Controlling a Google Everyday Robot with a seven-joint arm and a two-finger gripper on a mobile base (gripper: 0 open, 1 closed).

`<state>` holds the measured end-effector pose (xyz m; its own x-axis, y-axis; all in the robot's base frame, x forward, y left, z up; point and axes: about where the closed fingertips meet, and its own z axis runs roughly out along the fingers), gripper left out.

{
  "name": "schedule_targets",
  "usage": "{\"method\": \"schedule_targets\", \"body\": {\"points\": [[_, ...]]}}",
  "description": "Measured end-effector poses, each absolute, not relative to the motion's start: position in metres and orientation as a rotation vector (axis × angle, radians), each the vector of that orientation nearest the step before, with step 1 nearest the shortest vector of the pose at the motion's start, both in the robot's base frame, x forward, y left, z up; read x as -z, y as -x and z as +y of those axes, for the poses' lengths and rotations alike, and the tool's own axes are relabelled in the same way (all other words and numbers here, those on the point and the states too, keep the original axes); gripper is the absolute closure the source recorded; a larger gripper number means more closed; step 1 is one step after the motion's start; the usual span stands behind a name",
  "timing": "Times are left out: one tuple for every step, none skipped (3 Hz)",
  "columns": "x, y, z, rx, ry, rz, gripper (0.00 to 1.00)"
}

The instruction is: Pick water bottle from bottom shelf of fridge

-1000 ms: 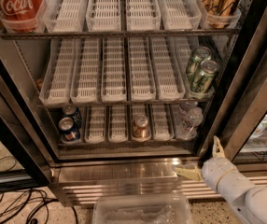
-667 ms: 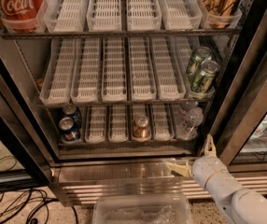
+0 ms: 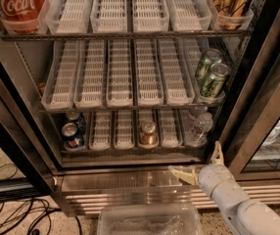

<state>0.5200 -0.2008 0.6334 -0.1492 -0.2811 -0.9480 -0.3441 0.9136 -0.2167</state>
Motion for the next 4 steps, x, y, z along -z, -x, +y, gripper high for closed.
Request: {"method": "schedule_targets", "body": {"points": [[-0.632, -0.532, -0.206, -0.013, 0.442, 1.701, 0.18], [-0.633, -0.544, -0.212, 0.026, 0.409, 1.662, 0.27], [-0.636, -0.553, -0.219, 0.070, 0.381, 1.632, 0.35], [-0.635, -0.557, -0.228, 0.115, 0.353, 1.618, 0.34]]}}
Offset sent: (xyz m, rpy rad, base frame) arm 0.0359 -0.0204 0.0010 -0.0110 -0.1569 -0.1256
